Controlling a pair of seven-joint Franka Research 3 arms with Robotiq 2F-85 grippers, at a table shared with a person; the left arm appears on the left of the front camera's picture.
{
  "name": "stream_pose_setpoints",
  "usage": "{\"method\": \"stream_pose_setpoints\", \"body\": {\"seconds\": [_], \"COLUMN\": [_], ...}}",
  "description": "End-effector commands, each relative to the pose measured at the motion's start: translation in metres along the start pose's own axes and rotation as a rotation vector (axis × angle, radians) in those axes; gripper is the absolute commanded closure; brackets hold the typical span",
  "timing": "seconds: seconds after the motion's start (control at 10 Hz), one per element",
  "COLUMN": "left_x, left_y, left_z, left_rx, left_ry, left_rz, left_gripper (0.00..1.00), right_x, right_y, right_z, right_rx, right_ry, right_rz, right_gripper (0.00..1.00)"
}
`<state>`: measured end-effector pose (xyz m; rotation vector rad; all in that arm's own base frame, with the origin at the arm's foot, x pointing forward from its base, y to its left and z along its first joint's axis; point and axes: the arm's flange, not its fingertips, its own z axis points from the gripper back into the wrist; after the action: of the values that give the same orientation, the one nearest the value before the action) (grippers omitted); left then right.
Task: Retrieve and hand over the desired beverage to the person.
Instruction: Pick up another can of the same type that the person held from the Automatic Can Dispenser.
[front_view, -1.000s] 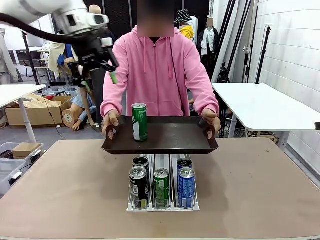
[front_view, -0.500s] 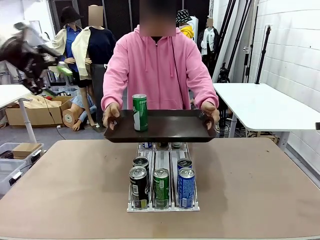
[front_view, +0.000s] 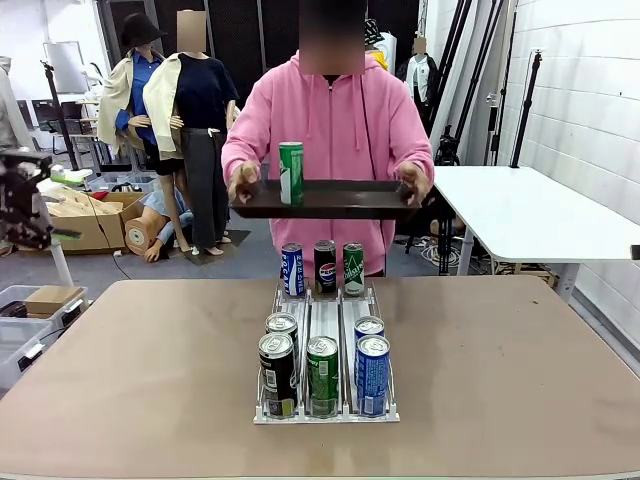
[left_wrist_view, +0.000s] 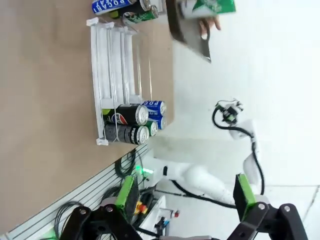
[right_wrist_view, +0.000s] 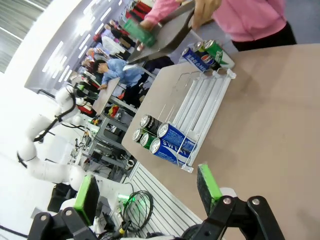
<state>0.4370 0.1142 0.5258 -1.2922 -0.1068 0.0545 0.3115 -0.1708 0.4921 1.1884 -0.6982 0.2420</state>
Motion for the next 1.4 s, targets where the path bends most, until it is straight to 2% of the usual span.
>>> {"method": "stream_pose_setpoints", "body": {"seconds": [0.0, 0.1, 0.5, 1.0, 1.2, 1.3], "left_x": [0.0, 0.002, 0.021, 0.025, 0.025, 0.023], "left_y": [0.029, 0.039, 0.079, 0.095, 0.089, 0.092], "left_z": [0.009, 0.01, 0.011, 0.024, 0.02, 0.017], "left_rx": [-0.115, -0.157, -0.168, -0.148, -0.16, -0.154], "left_ry": [-0.015, -0.006, 0.097, 0.162, 0.22, 0.149], "left_rz": [-0.026, -0.031, 0.028, 0.029, 0.01, 0.055], "left_gripper": [0.0, 0.0, 0.0, 0.0, 0.0, 0.0], "right_x": [0.0, 0.0, 0.0, 0.0, 0.0, 0.0], "right_y": [0.0, 0.0, 0.0, 0.0, 0.0, 0.0], "right_z": [0.0, 0.0, 0.0, 0.0, 0.0, 0.0], "right_rx": [0.01, 0.01, 0.01, 0.01, 0.01, 0.01], "right_ry": [-0.002, -0.002, -0.002, -0.002, -0.002, -0.002], "right_rz": [0.014, 0.014, 0.014, 0.014, 0.014, 0.014], "right_gripper": [0.0, 0.0, 0.0, 0.0, 0.0, 0.0]}}
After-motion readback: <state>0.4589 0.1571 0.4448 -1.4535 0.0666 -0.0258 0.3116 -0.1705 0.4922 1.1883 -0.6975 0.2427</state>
